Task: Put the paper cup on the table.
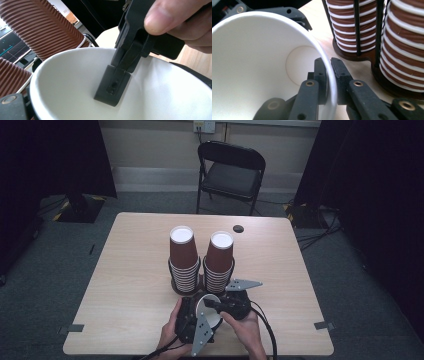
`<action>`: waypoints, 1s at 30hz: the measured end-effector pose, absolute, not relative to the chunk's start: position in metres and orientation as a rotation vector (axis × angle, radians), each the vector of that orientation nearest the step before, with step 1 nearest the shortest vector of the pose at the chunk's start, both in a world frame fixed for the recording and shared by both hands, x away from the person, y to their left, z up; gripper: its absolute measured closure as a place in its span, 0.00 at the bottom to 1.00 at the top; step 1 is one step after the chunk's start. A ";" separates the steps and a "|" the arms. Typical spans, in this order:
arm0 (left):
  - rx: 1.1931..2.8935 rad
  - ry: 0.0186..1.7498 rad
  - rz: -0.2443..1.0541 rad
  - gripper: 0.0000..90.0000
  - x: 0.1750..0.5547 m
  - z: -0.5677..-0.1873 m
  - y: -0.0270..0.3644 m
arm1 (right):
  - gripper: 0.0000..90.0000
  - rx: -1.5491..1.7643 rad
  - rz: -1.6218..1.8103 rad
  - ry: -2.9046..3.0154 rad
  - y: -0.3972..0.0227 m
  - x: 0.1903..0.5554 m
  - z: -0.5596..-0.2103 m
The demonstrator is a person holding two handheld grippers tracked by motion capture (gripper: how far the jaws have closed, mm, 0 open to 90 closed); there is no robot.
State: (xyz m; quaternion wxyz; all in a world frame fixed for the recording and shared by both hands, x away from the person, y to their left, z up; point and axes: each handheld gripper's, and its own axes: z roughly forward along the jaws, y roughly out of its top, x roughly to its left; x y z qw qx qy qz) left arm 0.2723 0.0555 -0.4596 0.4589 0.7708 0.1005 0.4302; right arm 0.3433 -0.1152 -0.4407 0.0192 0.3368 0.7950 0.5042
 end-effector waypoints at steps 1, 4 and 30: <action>1.898 0.247 1.060 0.07 0.272 -0.460 0.056 | 0.89 1.047 1.565 2.463 -0.116 0.343 -0.441; 1.886 0.268 1.050 0.07 0.274 -0.459 0.057 | 0.84 1.047 1.574 2.443 -0.118 0.342 -0.441; 1.812 0.469 0.909 0.06 0.297 -0.463 0.075 | 0.58 1.072 1.706 2.247 -0.134 0.340 -0.440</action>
